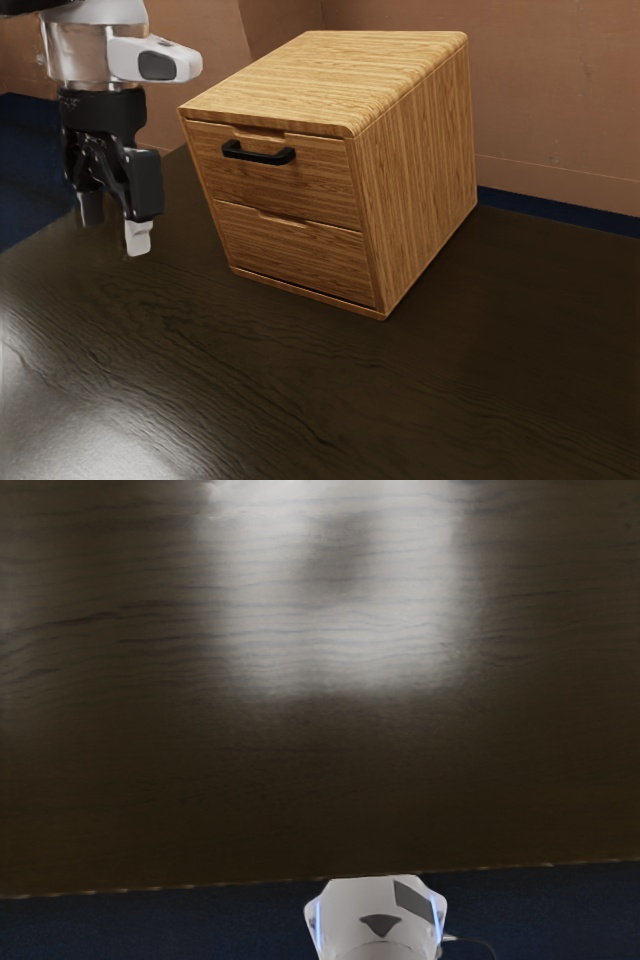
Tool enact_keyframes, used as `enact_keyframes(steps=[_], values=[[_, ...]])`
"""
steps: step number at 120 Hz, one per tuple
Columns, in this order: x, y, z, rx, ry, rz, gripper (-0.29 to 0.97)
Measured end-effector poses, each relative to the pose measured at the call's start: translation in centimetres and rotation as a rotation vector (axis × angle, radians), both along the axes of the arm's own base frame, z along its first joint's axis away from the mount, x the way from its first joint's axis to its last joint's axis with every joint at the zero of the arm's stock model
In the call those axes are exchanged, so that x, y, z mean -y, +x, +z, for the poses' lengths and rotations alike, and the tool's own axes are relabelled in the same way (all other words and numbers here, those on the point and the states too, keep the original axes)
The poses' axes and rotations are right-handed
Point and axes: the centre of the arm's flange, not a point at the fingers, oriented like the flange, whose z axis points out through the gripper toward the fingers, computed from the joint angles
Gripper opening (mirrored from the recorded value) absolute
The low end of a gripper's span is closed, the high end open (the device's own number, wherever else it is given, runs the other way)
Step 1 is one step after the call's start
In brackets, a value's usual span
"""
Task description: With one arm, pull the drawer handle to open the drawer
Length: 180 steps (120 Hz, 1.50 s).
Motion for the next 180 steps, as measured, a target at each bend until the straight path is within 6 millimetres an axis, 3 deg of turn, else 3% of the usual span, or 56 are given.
enact_keyframes(steps=[14, 34, 49, 56, 69, 78, 97, 104, 116, 130, 146, 158, 180], values=[[-1.2, 2.4, 0.6, 0.175, 0.004, -0.022, 0.68], [-3.1, 3.2, 1.9, 0.298, -0.008, -0.029, 0.68], [-4.8, 3.9, 0.5, 0.284, -0.022, -0.05, 0.68], [-5.2, 1.9, 0.7, 0.297, -0.041, -0.092, 0.68], [-6.2, -4.6, -0.7, 0.383, -0.096, -0.228, 0.68], [-6.8, -6.0, -2.6, 0.493, -0.187, -0.347, 0.68], [-8.3, -4.5, -3.5, 0.642, -0.236, -0.574, 0.68], [-7.4, -3.5, -3.6, 0.663, -0.213, -0.689, 0.68], [-5.2, 0.1, -6.6, 0.674, -0.15, -0.894, 0.68], [-5.1, 3.2, -9.6, 0.728, -0.059, -1.042, 0.68], [-3.7, 4.1, -8.7, 0.814, 0.062, -1.198, 0.68], [-0.9, 5.0, -8.0, 0.855, 0.138, -1.322, 0.68], [-1.8, 8.5, -9.4, 0.836, 0.236, -1.431, 0.68]])
